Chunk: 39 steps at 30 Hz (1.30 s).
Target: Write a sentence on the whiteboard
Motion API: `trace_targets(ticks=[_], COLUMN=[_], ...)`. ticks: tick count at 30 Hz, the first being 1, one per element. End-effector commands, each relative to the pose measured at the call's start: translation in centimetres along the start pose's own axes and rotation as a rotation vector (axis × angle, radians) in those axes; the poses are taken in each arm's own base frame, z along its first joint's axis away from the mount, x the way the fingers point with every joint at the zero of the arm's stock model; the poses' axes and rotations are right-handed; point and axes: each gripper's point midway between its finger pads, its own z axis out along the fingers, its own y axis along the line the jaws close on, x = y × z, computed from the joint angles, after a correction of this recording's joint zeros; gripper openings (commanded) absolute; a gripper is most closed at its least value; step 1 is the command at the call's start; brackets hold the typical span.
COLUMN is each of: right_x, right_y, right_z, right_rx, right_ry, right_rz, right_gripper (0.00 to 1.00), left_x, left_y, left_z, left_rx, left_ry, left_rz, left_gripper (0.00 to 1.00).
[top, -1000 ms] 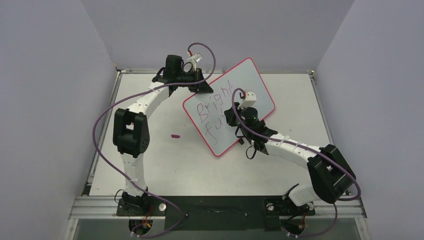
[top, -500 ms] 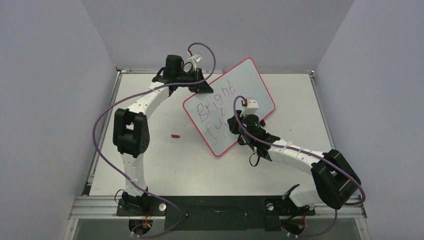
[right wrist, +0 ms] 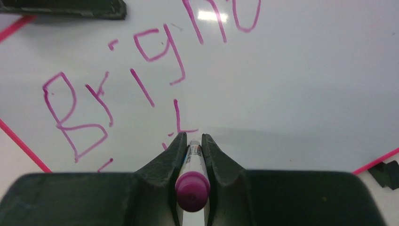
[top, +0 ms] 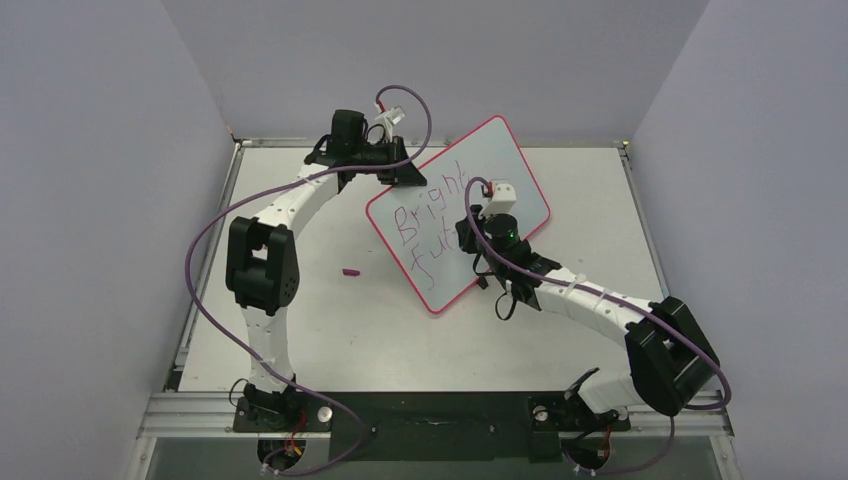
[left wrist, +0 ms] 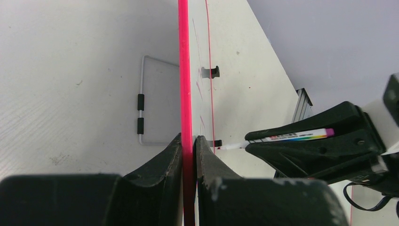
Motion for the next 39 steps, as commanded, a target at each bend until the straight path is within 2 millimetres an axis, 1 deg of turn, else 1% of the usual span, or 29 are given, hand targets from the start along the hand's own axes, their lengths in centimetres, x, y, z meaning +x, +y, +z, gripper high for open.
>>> trace_targets(ticks=[1,3,5,8,24,29,33,39], right_x=[-5.7,-6.7,-7.1,-7.0,-4.6,-3.5,-2.1,-0.3], right_y=[1.7,1.9,2.1,1.9,0.7,0.4,-0.1,-1.1], right_z=[0.3,0.1,0.1,0.2,1.9,2.5,2.3,1.5], right_rx=[-0.023,-0.025,-0.025,-0.019,0.007,0.009,0.016,0.034], right_ry=[-0.118,-0.135,-0.142,-0.138,-0.091,-0.062,-0.037,-0.009], right_rz=[0.003,-0.001,-0.005,-0.009,-0.003,-0.005,-0.007,-0.011], right_gripper=[0.0,0.0,0.0,0.0,0.0,0.0,0.0,0.0], left_x=[-2.0,-2.0,-2.1,-2.1,-2.0,-2.0,-2.0,-2.1], left_y=[-3.1,-3.1,-3.1,-3.1,-3.1,-3.2,-3.2,-3.2], left_z=[-0.5,-0.5,-0.6,-0.6,-0.6,-0.6,-0.7,-0.7], left_rx=[0.066,0.067,0.065,0.067,0.067,0.067,0.068,0.067], left_ry=[-0.056,-0.056,-0.057,-0.057,-0.056,-0.057,-0.057,-0.058], left_rz=[0.149,0.15,0.15,0.151,0.148,0.149,0.15,0.15], left_gripper=[0.0,0.0,0.0,0.0,0.0,0.0,0.0,0.0])
